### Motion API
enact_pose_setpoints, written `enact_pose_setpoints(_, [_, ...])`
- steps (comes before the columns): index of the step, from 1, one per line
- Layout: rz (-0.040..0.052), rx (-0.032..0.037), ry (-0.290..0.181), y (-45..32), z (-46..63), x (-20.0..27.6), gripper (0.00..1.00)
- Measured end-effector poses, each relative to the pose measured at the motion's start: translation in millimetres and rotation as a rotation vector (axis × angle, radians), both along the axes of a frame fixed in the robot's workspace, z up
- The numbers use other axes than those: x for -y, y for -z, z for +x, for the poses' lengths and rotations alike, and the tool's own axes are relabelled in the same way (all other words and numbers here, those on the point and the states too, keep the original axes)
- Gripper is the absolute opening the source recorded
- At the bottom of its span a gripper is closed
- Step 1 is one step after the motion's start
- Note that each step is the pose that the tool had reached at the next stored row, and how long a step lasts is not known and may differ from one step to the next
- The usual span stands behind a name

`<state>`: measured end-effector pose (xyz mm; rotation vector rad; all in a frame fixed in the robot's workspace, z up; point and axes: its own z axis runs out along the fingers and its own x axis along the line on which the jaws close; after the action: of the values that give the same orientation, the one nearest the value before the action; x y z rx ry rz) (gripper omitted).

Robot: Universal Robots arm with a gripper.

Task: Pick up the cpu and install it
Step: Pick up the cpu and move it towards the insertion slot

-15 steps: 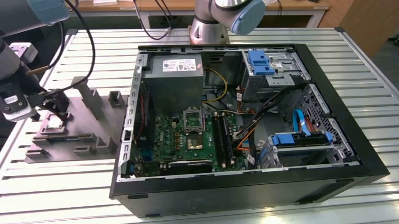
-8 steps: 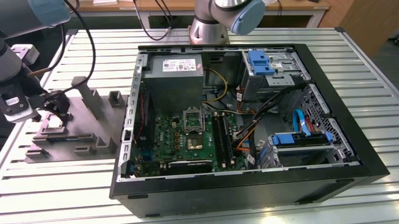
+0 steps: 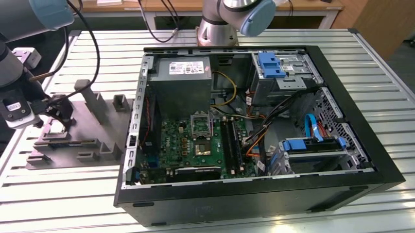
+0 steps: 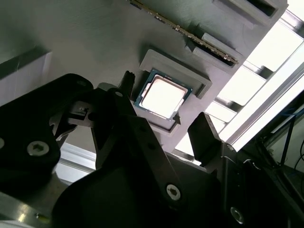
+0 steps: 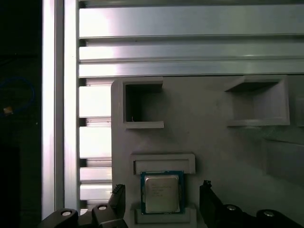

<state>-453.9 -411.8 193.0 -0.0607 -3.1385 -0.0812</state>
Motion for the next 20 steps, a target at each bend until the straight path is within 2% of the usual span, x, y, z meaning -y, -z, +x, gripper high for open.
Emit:
enact_pose_setpoints(11, [0.0000,0.0000,0.000,8.1,0.3,1.1,0.72])
enact_pose_setpoints(20, [0.0000,0.0000,0.000,10.0,0.2,-0.7,0.72])
